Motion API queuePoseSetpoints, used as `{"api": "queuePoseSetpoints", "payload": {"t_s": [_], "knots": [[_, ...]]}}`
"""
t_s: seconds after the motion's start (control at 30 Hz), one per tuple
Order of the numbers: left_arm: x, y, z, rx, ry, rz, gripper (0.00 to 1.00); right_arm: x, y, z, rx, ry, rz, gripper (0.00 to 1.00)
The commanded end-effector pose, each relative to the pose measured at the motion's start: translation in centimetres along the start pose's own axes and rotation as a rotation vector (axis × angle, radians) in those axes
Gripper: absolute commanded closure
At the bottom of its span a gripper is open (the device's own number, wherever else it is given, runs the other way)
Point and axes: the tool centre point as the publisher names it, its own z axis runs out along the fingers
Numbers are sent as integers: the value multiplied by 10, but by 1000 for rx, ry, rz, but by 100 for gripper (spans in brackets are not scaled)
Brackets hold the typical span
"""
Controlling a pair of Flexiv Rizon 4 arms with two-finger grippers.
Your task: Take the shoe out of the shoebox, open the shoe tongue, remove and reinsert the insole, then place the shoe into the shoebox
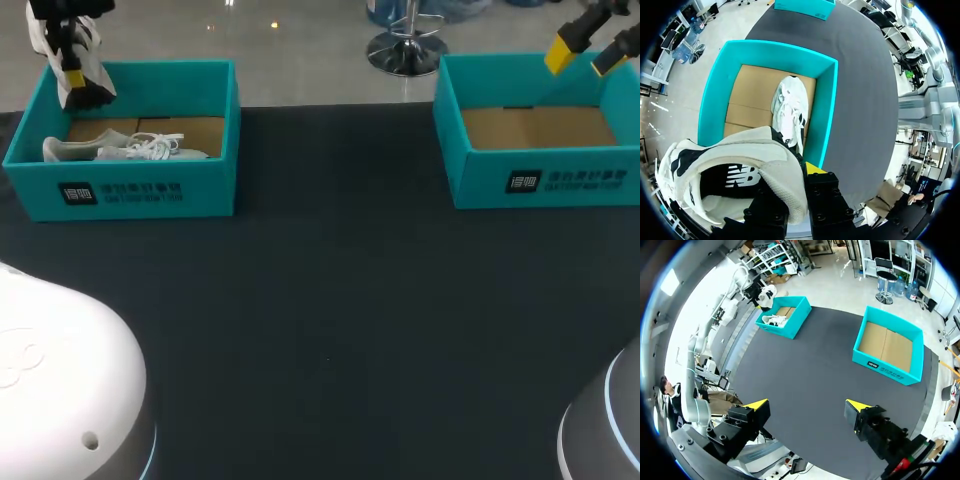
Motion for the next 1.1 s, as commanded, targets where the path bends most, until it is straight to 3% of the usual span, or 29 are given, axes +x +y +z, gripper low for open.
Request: {"api": "queuePoseSetpoints", "payload": {"t_s": [0.03, 0.17, 0.37, 0.43, 0.73, 0.9, 1.1], "knots": [[0, -1, 1, -77, 9, 130, 100, 0, 2, 0, 4, -2, 2, 0], [-6, 8, 6, -187, -29, 309, 100, 0, 2, 0, 4, -2, 2, 0], [-11, 26, 4, -223, -92, 662, 100, 0, 2, 0, 4, -2, 2, 0], [-14, 32, 2, -189, -57, 773, 100, 0, 2, 0, 4, -2, 2, 0], [-17, 54, 6, -235, 15, 1260, 100, 0, 2, 0, 4, -2, 2, 0], [-17, 63, 7, -354, 91, 1566, 100, 0, 2, 0, 4, -2, 2, 0], [-23, 68, 7, -501, 176, 1754, 100, 0, 2, 0, 4, -2, 2, 0]]}}
